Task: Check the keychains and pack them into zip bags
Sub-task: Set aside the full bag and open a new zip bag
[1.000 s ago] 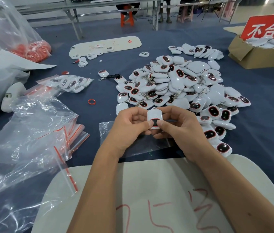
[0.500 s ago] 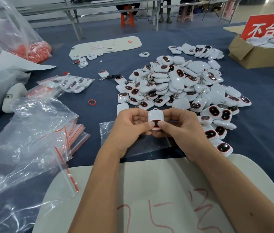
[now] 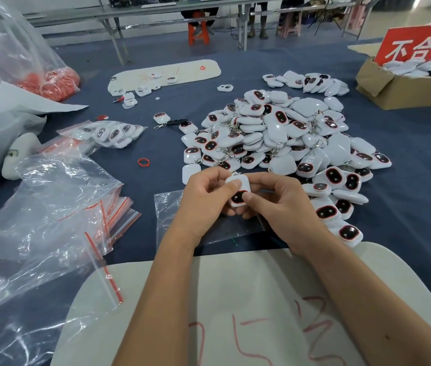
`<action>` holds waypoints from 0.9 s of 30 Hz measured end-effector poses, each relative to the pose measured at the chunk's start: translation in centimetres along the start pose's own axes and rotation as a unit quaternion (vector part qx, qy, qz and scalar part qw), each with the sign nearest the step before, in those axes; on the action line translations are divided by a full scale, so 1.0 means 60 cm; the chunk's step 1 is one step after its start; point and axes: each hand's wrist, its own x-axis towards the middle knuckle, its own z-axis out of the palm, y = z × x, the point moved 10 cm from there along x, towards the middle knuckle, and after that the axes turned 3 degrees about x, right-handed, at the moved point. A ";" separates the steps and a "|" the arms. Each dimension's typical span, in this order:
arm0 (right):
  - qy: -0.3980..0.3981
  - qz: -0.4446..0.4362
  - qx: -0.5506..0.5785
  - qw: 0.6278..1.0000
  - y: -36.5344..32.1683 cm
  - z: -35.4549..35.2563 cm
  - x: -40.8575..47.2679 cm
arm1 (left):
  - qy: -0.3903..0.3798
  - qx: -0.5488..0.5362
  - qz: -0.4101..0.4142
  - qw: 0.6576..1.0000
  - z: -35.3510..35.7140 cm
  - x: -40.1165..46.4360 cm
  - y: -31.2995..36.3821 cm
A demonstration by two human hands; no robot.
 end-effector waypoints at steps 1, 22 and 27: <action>-0.004 -0.001 0.000 1.000 -0.001 0.001 0.000 | 0.004 0.005 0.005 1.000 0.000 0.000 0.002; 0.153 -0.004 0.015 0.988 -0.003 -0.052 -0.008 | 0.105 0.073 0.048 0.991 -0.001 0.000 0.017; 0.182 0.053 0.146 0.971 0.022 -0.065 -0.004 | 0.155 0.285 0.065 0.944 -0.010 -0.011 0.031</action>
